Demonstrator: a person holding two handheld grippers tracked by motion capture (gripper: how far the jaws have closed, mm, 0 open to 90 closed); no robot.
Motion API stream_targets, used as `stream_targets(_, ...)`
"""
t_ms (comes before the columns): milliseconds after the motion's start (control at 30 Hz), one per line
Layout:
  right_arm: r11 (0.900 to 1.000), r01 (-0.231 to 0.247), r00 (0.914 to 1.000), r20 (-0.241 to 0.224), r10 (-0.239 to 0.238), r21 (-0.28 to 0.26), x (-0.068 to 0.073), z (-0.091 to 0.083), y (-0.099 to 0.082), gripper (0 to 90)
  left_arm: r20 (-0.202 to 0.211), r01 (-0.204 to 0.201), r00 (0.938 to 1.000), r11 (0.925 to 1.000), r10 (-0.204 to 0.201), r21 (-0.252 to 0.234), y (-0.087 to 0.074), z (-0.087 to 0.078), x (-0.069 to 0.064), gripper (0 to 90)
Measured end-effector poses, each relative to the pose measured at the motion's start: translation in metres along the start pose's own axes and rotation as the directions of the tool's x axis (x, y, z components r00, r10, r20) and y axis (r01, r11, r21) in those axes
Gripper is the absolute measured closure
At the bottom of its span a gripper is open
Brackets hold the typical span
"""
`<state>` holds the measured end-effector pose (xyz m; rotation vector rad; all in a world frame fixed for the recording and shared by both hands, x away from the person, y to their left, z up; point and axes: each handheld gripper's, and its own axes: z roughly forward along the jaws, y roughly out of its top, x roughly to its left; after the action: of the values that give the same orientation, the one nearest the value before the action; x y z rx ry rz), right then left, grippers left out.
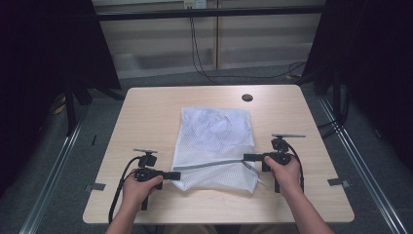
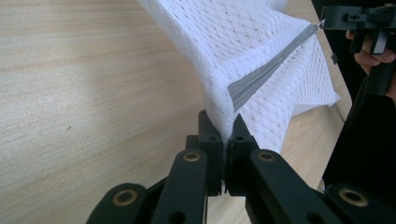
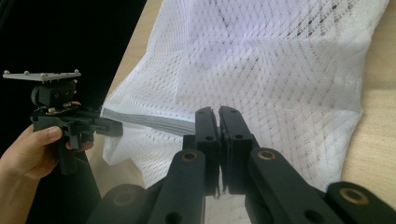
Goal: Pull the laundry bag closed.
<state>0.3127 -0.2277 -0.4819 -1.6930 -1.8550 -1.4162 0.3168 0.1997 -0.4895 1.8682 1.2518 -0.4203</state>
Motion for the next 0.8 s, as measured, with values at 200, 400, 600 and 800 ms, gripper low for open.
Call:
stream_targets(200,1.0,-0.003,1.0,0.008,0.003,-0.003,-0.0029,-0.0019,-0.0003,87.6,0.001,0.015,0.9999,0.9999,-0.015,-0.005,0.0,-0.0011,0.0005,88.1)
stream_targets(400,1.0,-0.002,0.9999,0.01,0.002,-0.002,-0.0026,-0.0016,-0.0005,87.6,-0.012,0.0,0.9999,1.0,0.0,-0.002,0.0005,-0.0015,0.0014,88.1)
stream_targets(600,0.9999,0.003,0.9996,0.03,-0.002,-0.015,-0.0036,-0.0045,0.0006,87.6,-0.024,0.012,0.9996,0.9999,-0.012,-0.008,0.0,-0.004,0.0018,88.1)
stream_targets(800,0.9998,0.002,0.9995,0.033,-0.001,-0.019,-0.0058,-0.0062,0.0005,87.6,-0.02,0.017,0.9997,0.9998,-0.017,-0.008,-0.0009,-0.0062,0.0017,88.1)
